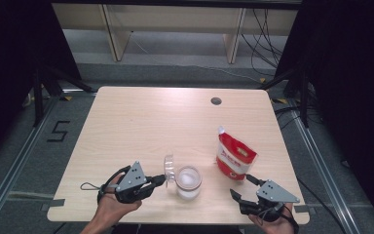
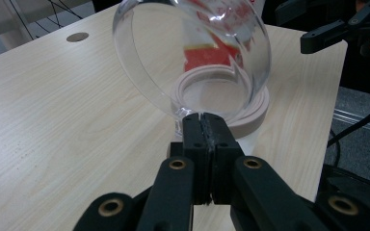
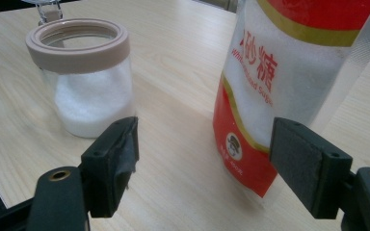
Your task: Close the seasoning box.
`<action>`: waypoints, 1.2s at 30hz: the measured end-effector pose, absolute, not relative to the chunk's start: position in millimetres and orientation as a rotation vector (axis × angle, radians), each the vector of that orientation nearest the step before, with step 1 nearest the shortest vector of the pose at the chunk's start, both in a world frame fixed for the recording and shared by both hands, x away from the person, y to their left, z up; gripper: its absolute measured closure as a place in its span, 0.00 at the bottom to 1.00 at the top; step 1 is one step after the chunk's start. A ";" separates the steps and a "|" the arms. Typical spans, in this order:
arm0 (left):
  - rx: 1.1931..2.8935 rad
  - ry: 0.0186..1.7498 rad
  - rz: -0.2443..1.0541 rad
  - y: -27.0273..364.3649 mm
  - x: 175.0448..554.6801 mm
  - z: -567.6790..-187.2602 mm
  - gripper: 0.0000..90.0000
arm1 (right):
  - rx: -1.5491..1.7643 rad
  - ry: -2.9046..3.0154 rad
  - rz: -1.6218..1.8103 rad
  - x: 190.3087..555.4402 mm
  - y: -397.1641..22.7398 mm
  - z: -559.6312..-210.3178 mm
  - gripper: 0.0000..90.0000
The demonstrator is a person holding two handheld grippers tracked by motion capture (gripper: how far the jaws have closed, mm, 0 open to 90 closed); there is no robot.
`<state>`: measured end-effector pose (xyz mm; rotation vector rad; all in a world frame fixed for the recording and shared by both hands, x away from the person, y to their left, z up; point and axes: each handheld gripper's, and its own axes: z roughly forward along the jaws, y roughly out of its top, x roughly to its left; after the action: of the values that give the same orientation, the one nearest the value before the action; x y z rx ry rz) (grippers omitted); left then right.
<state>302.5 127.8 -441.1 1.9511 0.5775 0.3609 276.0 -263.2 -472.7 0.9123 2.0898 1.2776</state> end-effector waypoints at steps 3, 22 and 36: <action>1.940 0.576 0.364 125.6 301.9 -440.2 0.98 | 0.909 2.090 1.287 276.3 -262.8 -472.9 0.30; 1.938 0.548 0.347 123.6 301.8 -440.3 0.93 | 0.916 2.101 1.280 275.1 -262.0 -472.5 0.30; 1.935 0.633 0.301 141.4 299.9 -453.7 0.44 | 0.929 2.098 1.299 274.7 -261.8 -473.1 0.30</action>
<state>299.9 141.4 -453.7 1.9351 0.6329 0.3011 274.7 -261.8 -473.1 0.9291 2.0983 1.2994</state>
